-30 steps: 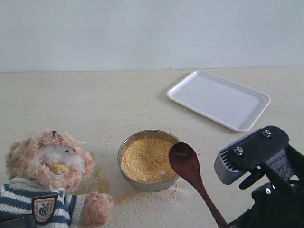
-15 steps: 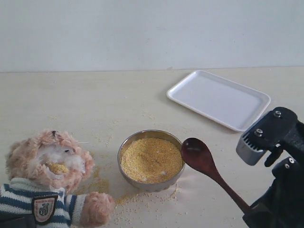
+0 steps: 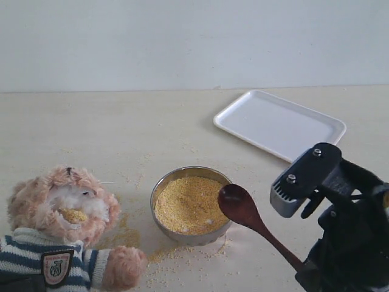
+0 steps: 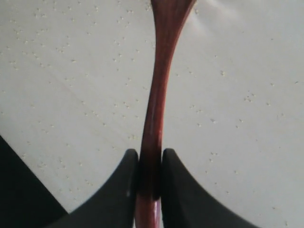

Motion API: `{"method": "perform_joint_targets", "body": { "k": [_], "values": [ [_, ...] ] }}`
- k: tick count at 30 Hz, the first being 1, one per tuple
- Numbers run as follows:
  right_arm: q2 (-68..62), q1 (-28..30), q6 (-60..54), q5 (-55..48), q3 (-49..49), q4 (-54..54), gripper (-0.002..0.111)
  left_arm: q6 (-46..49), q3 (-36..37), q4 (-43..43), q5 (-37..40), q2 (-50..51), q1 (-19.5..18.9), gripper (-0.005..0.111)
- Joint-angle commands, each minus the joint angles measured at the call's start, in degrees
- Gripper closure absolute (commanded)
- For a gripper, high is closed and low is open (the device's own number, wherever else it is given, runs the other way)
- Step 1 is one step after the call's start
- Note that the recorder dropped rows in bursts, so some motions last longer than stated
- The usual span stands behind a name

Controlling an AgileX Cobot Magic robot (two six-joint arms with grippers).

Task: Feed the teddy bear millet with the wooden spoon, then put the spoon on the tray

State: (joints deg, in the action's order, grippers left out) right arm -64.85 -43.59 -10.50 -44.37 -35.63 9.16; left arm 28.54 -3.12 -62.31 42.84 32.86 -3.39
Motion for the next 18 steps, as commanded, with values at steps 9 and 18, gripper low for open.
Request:
{"method": "perform_joint_targets", "body": {
  "k": [9,18],
  "values": [
    [-12.9,-20.1,21.7,-22.1,-13.6,-50.2,0.106,0.2,0.1,-1.3,0.2,-0.5,-0.1,0.102],
    [-24.9,-23.3,19.6,-24.8,-20.6,-58.3,0.106,0.2,0.1,-1.3,0.0,-0.5,-0.1,0.102]
  ]
}}
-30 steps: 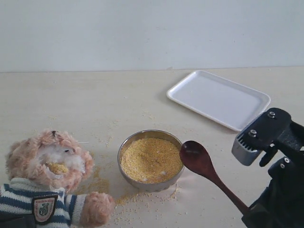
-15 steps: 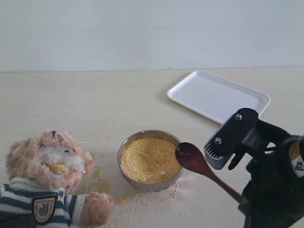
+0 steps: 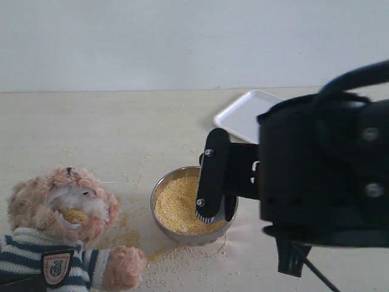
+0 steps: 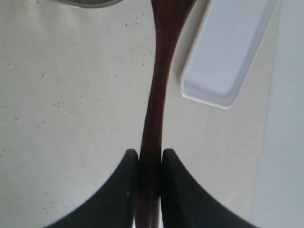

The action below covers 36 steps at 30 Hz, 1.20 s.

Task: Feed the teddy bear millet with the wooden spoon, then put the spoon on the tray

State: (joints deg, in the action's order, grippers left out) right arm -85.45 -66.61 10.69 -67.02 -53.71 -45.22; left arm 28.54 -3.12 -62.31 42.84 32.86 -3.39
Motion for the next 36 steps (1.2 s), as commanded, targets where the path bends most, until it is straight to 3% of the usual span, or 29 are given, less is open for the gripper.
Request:
{"method": "perform_joint_targets", "body": {
  "k": [1,15,36],
  "values": [
    [-5.6,-0.3,-2.0,-2.9,-3.0,-4.9,0.106,0.2,0.1,-1.3,0.0,-0.5,-0.1,0.102],
    [-15.3,-0.9,-5.4,-2.9,-4.4,-13.2,0.106,0.2,0.1,-1.3,0.2,-0.5,-0.1,0.102],
    [-22.9,0.4,-1.8,-2.9,-5.4,-22.3,0.106,0.2,0.1,-1.3,0.2,-0.5,-0.1,0.102]
  ]
}}
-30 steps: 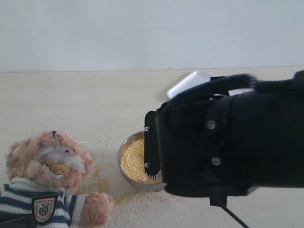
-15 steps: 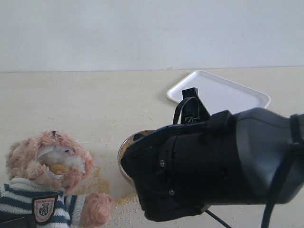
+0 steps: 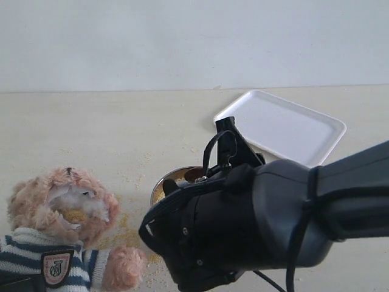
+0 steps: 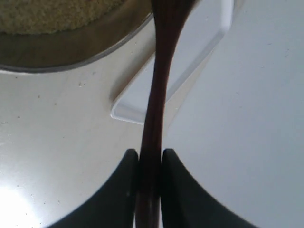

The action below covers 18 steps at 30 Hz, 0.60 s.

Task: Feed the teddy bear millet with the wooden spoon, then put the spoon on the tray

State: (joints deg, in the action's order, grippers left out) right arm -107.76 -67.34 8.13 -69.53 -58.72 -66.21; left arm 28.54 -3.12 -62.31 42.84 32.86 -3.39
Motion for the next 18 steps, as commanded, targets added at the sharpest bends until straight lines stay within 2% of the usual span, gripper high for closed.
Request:
{"method": "perform_joint_targets", "body": {
  "k": [1,18],
  "values": [
    [-0.8,1.7,0.7,-0.4,-0.4,-1.5,0.106,0.2,0.1,-1.3,0.2,-0.5,-0.1,0.102],
    [-0.8,1.6,1.2,-0.4,-0.4,1.6,0.106,0.2,0.1,-1.3,0.2,-0.5,-0.1,0.102]
  ]
}}
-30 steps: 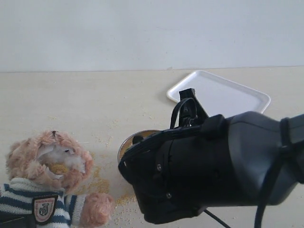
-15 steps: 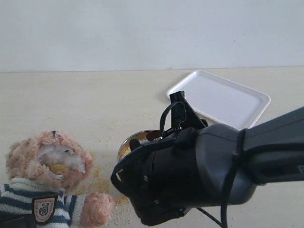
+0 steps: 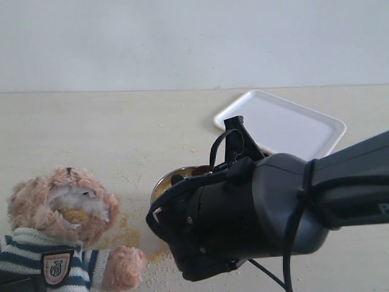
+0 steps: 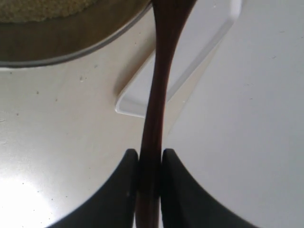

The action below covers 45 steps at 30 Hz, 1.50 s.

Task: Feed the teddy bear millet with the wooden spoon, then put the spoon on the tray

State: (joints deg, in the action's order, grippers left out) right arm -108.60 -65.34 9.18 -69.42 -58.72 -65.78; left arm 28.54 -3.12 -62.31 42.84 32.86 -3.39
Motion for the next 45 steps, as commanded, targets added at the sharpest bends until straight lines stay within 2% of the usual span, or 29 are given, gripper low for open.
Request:
{"method": "perform_joint_targets", "body": {
  "k": [1,8,18,29,45],
  "values": [
    [0.0,-0.7,0.1,-0.5,-0.4,1.3,0.106,0.2,0.1,-1.3,0.2,-0.5,-0.1,0.102],
    [0.0,-3.2,-0.3,-0.5,-0.4,1.4,0.106,0.2,0.1,-1.3,0.2,-0.5,-0.1,0.102],
    [0.0,-3.2,-1.6,-0.5,-0.6,7.8,0.106,0.2,0.1,-1.3,0.2,-0.5,-0.1,0.102],
    [0.0,-3.3,-3.9,-0.5,-1.0,9.8,0.106,0.2,0.1,-1.3,0.2,-0.5,-0.1,0.102],
    [0.0,-3.3,-9.9,-0.5,-7.9,21.9,0.106,0.2,0.1,-1.3,0.2,-0.5,-0.1,0.102]
  ]
}}
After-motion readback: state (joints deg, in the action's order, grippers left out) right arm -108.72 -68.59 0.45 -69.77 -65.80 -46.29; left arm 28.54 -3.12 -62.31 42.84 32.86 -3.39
